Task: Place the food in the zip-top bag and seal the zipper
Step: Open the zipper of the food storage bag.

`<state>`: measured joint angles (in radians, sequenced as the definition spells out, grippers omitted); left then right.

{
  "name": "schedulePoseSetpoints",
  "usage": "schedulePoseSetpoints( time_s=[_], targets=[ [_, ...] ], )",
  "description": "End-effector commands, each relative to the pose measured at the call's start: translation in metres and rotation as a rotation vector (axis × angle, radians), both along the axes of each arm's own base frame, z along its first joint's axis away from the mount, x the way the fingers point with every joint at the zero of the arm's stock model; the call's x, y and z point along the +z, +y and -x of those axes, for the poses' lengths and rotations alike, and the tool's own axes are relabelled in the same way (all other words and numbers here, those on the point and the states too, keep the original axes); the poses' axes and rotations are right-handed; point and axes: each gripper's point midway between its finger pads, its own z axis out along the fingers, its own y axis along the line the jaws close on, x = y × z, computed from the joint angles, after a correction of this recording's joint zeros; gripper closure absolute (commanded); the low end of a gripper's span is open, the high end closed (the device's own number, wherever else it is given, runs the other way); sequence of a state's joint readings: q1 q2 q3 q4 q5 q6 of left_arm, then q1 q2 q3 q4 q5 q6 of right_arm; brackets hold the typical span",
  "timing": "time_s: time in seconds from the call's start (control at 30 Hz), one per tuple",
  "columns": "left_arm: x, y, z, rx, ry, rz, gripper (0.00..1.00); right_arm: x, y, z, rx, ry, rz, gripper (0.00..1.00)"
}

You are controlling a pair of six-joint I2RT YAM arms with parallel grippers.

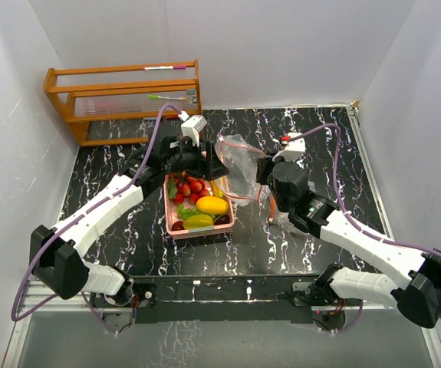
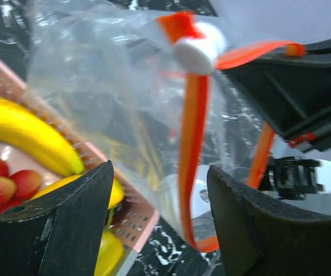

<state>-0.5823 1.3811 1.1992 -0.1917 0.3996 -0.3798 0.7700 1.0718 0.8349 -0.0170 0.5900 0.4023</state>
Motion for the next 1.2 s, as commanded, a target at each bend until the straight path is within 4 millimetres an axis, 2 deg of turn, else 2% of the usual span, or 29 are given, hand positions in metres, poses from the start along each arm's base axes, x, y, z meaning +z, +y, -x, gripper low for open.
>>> schedulePoseSetpoints(
  time_s=[0.0, 0.2, 0.47, 0.5, 0.67, 0.7, 0.83, 0.93, 1.0, 1.03, 1.1, 1.17],
  targets=[
    [0.045, -0.022, 0.020, -0.100, -0.012, 0.248, 0.35, 0.024, 0.005, -0.005, -0.011, -0.063, -0.124, 0.92],
    [0.036, -0.033, 0.033, -0.151, 0.080, 0.348, 0.47, 0.025, 0.001, -0.008, -0.058, -0.064, -0.157, 0.92],
    [0.015, -0.020, 0.031, -0.078, 0.102, 0.257, 0.46, 0.031, -0.004, -0.010, -0.088, -0.082, -0.167, 0.92],
    [0.013, -0.018, 0.030, -0.069, 0.102, 0.245, 0.51, 0.030, -0.004, -0.010, -0.088, -0.081, -0.167, 0.92],
    [0.002, -0.017, 0.022, -0.039, 0.113, 0.203, 0.97, 0.030, -0.002, -0.009, -0.078, -0.078, -0.171, 0.92],
    [0.001, -0.017, 0.021, -0.032, 0.111, 0.192, 1.00, 0.030, -0.003, -0.008, -0.081, -0.078, -0.171, 0.92],
    [-0.001, 0.002, 0.008, 0.056, 0.053, 0.072, 1.00, 0.028, -0.020, -0.005, -0.149, -0.071, -0.152, 0.92],
    [0.006, 0.038, -0.009, 0.204, -0.042, -0.091, 1.00, 0.026, -0.040, 0.000, -0.230, -0.053, -0.127, 0.92],
    [0.018, 0.057, -0.014, 0.268, -0.104, -0.154, 1.00, 0.027, -0.044, 0.003, -0.236, -0.052, -0.111, 0.92],
    [0.025, 0.064, -0.015, 0.286, -0.128, -0.167, 1.00, 0.029, -0.042, 0.004, -0.211, -0.056, -0.102, 0.92],
    [0.036, 0.068, -0.014, 0.297, -0.161, -0.165, 1.00, 0.038, -0.023, 0.005, -0.087, -0.076, -0.070, 0.92],
    [0.042, 0.068, -0.014, 0.293, -0.170, -0.156, 1.00, 0.052, 0.003, 0.007, 0.071, -0.101, -0.026, 0.82]
  ],
)
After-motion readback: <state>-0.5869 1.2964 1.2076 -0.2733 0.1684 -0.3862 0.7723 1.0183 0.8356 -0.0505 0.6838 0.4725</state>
